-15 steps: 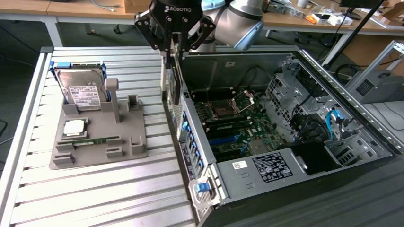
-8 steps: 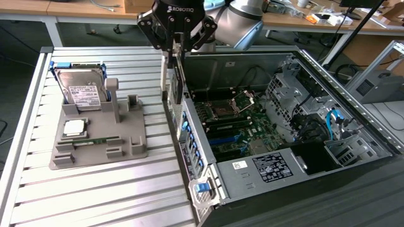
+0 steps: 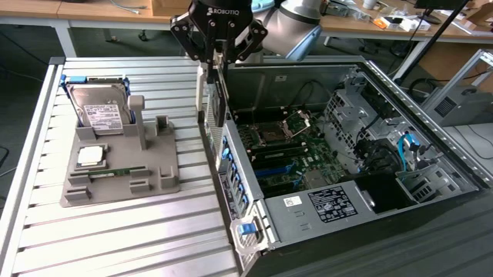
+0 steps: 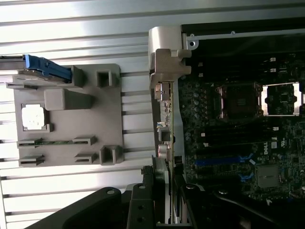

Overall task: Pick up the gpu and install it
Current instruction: 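Pick up the gpu and move the gpu toward the slot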

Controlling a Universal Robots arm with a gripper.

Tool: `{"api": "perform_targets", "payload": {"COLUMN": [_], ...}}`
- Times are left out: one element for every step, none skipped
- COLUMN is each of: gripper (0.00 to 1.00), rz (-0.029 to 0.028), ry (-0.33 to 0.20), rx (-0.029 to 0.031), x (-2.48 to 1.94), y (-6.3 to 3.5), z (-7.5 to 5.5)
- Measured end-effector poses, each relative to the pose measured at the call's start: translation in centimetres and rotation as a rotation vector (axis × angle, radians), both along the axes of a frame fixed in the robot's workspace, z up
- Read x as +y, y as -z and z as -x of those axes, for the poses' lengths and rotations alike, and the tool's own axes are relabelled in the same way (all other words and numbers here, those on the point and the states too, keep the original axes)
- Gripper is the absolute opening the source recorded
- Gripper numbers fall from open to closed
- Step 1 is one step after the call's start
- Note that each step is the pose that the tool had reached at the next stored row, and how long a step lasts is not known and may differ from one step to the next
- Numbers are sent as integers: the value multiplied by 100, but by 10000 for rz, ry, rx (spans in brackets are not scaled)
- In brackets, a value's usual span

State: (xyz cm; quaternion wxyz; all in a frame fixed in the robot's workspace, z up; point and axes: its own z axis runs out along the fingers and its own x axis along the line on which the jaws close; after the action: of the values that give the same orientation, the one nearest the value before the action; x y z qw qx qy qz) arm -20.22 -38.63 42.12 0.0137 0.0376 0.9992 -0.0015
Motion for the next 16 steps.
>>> {"api": "perform_targets", "payload": {"gripper": [27,27,27,27,27,27,27,27,27,27,27,27,27,27,27,27], "rz": [-1,0,0,0,-1,0,0,0,0,0,0,0,0,-1,0,0], "ry": [0,0,0,0,0,0,0,0,0,0,0,-1,-1,-1,-1,0], "rx": [-1,-1,0,-1,-1,0,-1,0,0,0,0,0,0,-1,0,0], "x": [0,-1,-1,-1,-1,-2,-2,-2,-2,-2,-3,-3,-4,-4,-4,-5], "y": [0,0,0,0,0,0,0,0,0,0,0,0,0,1,1,1], "z": [-8,-16,-23,-29,-36,-43,-50,-56,-64,-71,-78,-93,-99,-106,-114,-119]}}
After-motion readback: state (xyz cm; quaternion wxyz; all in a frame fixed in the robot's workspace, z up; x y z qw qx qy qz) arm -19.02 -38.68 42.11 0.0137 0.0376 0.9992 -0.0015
